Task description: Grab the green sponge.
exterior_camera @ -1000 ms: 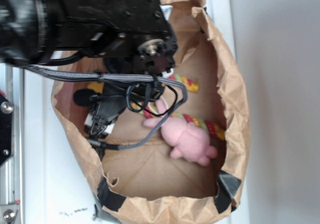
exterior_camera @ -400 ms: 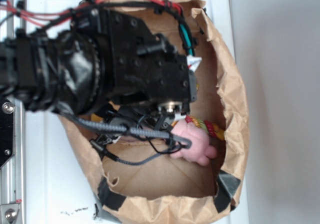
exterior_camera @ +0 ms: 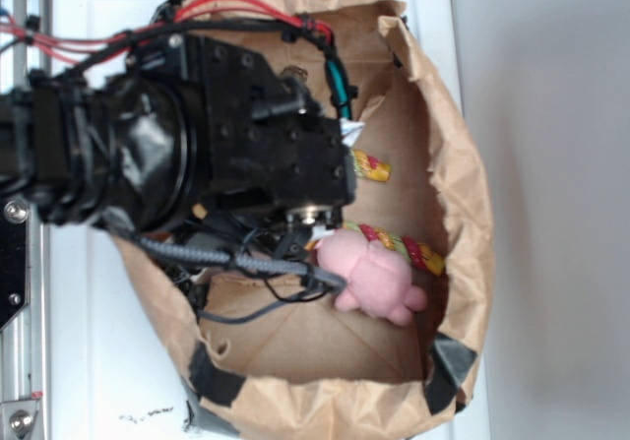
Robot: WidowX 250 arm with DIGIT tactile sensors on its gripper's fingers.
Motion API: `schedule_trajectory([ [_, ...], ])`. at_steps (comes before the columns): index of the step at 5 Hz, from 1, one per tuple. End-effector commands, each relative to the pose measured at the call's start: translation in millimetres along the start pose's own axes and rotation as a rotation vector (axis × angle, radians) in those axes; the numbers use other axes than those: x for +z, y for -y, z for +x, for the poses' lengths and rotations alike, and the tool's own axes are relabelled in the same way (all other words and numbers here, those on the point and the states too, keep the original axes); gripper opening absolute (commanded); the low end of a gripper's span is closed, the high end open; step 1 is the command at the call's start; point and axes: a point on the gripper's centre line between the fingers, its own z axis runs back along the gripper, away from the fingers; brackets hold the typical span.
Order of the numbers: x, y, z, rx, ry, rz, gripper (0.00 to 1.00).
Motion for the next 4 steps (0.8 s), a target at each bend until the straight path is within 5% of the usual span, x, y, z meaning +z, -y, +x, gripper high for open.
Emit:
schedule_trajectory([
  [1,5,1,-12,-0.046,-0.006,0.008,1.00],
  [4,0,12,-19,-0.063,-0.018,-0.038,1.00],
])
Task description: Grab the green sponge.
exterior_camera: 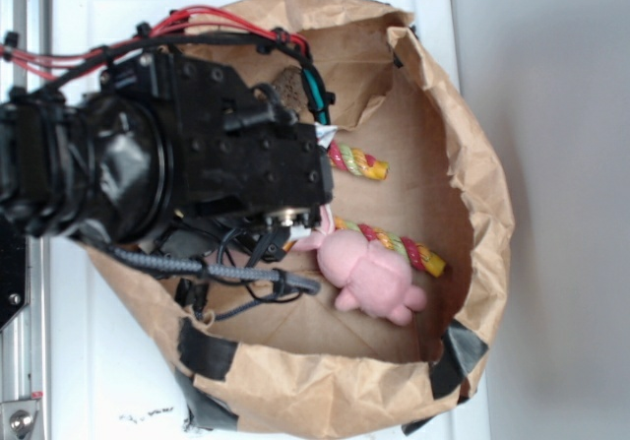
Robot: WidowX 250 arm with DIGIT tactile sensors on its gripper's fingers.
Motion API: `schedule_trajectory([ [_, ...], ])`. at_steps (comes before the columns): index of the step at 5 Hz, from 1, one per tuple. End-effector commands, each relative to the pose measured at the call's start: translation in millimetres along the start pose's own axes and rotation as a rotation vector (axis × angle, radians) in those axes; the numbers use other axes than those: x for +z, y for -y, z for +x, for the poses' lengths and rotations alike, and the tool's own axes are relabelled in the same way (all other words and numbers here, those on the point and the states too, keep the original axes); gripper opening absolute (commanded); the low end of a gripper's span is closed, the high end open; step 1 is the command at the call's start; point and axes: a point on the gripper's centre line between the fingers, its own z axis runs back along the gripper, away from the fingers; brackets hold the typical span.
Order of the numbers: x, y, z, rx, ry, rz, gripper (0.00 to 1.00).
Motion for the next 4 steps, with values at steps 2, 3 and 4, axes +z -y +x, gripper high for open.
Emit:
schedule_trajectory([
  [2,-13.2,7.1,5.3,-0.073,0.016,-0.070,1.00],
  [3,-14.6,5.9,5.8,-0.063,0.016,-0.071,1.00],
  [4,-13.8,6.5,5.0,-0.058,0.023,-0.058,0.00],
])
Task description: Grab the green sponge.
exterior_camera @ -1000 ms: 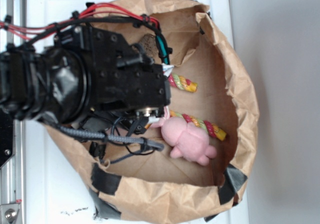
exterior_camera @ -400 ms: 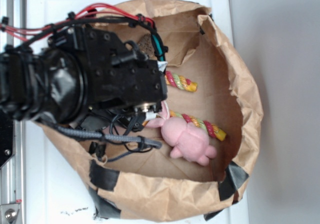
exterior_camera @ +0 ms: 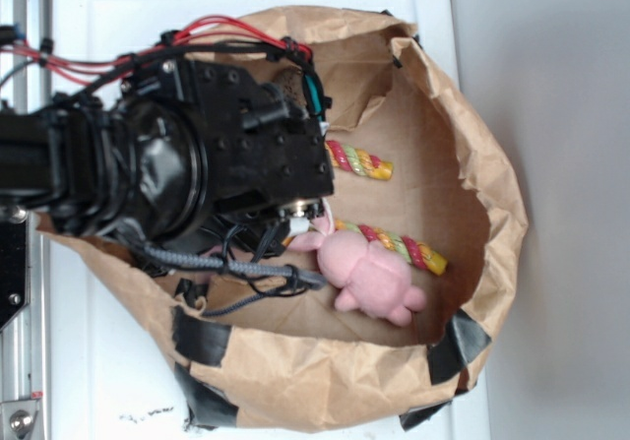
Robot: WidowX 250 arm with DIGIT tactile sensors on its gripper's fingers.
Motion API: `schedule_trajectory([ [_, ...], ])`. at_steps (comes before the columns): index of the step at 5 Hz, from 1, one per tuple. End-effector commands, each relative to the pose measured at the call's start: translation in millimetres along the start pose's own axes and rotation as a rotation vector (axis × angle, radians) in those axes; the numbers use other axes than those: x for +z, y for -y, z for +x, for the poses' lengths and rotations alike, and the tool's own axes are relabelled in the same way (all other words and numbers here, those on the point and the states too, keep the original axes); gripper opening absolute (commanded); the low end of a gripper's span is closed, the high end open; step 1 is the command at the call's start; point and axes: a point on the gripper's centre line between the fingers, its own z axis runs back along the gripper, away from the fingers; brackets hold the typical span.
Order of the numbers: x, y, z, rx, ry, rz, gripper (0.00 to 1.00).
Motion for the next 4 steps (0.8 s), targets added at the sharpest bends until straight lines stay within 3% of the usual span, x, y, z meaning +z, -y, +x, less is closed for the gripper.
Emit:
schedule_trajectory([
  [1,3.2,-0.4,-2.2,-0.033,0.026,0.015,0.00],
  [4,8.2,-5.0,-1.0,-0.031,0.040,0.013,0.00],
])
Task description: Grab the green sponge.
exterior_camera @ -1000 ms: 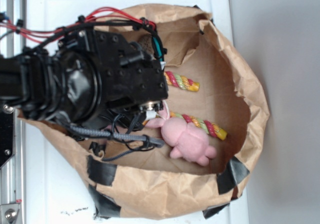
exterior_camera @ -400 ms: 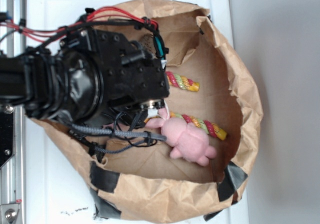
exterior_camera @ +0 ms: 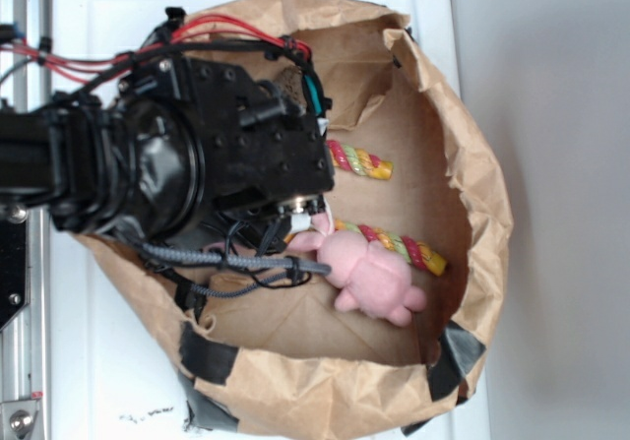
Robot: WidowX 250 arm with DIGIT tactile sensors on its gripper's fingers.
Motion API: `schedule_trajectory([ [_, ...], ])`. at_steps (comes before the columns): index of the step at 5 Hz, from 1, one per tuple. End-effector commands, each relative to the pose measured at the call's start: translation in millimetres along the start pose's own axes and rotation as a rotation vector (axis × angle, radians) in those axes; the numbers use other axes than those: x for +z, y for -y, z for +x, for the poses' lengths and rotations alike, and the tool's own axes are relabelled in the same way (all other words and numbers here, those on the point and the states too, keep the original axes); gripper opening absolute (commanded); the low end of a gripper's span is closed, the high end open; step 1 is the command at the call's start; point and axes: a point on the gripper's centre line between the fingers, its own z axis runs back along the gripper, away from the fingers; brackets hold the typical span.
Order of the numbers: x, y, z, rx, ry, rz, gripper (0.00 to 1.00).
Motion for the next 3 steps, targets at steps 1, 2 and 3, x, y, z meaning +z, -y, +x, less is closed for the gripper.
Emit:
schedule_trajectory([
  [1,24,-10,-7,0.009,0.080,0.034,0.00],
  [2,60,-17,-12,0.084,0.205,0.082,0.00],
  [3,97,-17,-4,0.154,0.314,0.138,0.00],
])
